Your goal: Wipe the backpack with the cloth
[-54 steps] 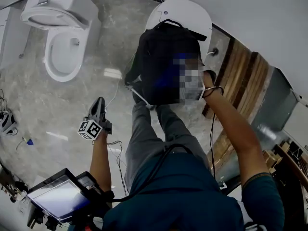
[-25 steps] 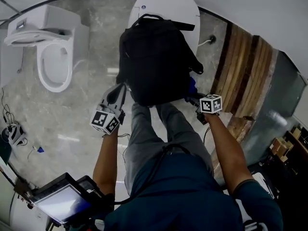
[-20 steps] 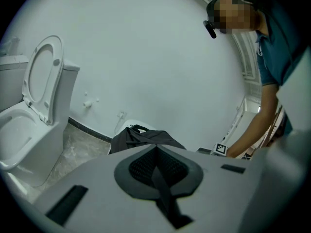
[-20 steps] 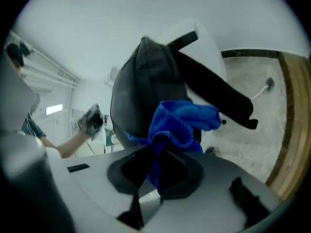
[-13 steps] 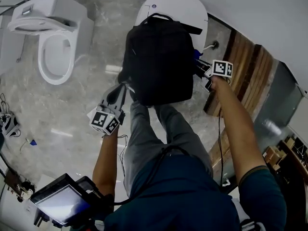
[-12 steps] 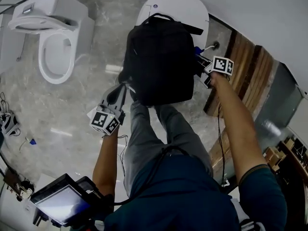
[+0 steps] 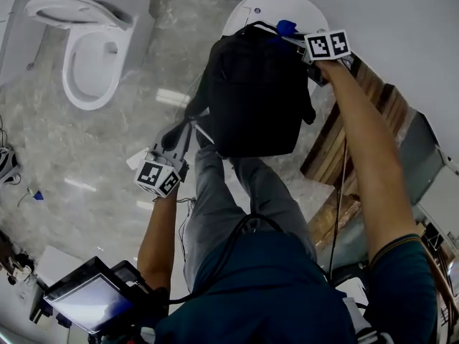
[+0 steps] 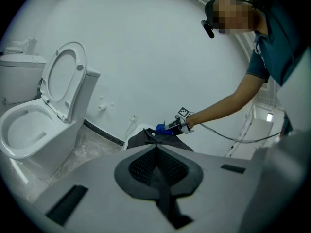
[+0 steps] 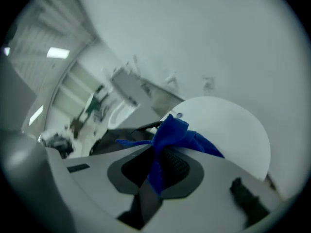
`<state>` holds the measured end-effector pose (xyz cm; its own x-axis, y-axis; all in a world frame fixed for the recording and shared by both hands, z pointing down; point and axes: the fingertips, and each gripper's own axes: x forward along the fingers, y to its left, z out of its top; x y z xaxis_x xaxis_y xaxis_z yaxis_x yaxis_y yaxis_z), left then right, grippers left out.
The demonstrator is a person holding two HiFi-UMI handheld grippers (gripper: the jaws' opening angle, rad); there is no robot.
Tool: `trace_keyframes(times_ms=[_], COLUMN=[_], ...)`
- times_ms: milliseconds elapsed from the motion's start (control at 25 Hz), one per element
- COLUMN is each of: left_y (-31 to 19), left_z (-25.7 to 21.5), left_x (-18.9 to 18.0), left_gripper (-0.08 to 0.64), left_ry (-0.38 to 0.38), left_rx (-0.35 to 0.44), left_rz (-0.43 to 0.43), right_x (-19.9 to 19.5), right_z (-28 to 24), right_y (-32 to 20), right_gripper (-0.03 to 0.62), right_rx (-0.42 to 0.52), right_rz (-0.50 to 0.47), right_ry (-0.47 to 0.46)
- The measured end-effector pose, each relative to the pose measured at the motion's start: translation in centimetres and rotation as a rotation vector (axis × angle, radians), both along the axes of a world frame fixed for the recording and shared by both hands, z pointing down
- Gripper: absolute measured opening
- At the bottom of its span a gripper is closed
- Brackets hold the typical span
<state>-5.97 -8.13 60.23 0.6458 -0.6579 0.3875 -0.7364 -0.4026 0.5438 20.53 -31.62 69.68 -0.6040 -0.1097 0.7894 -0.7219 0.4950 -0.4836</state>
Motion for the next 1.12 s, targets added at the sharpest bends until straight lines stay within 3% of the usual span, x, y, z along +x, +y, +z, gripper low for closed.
trace_keyframes(times_ms=[80, 120, 280, 400, 600, 840, 1000, 1120], left_y=[0.0, 0.0, -0.2, -0.3, 1.7, 2.4, 2.3, 2.3], left_z=[0.4, 0.7, 1.7, 2.1, 2.8, 2.9, 2.6, 2.6], left_x=[-0.6, -1.0, -3.0, -4.6, -6.9, -7.7, -7.7, -7.7], left_gripper=[0.005, 0.005, 0.005, 0.005, 0.005, 0.005, 0.005, 0.005], left_ry=[0.008, 0.012, 0.024, 0.029, 0.024, 0.042, 0.05, 0.051], left_rx=[-0.004, -0.007, -0.021, -0.022, -0.031, -0.043, -0.04, -0.045], left_rz=[-0.016, -0.023, -0.076, -0.128, -0.167, -0.202, -0.209, -0.21], right_x=[-5.0, -7.7, -16.7, -18.9, -20.0, -22.3, -21.8, -20.1], right_z=[0.9, 1.4, 3.5, 2.8, 0.4, 1.0, 1.5, 2.1], right_y=[1.2, 2.1, 5.5, 6.2, 10.6, 20.9, 30.0, 36.3], right_gripper=[0.051, 0.051, 0.051, 0.051, 0.051, 0.051, 0.051, 0.051], right_rx=[-0.004, -0.018, -0.021, 0.018, 0.117, 0.034, -0.107, -0.133], right_rz=[-0.303, -0.406, -0.679, -0.903, -1.415, -1.687, -1.731, -1.734], right_ry=[0.103, 0.117, 0.173, 0.267, 0.607, 0.717, 0.64, 0.589])
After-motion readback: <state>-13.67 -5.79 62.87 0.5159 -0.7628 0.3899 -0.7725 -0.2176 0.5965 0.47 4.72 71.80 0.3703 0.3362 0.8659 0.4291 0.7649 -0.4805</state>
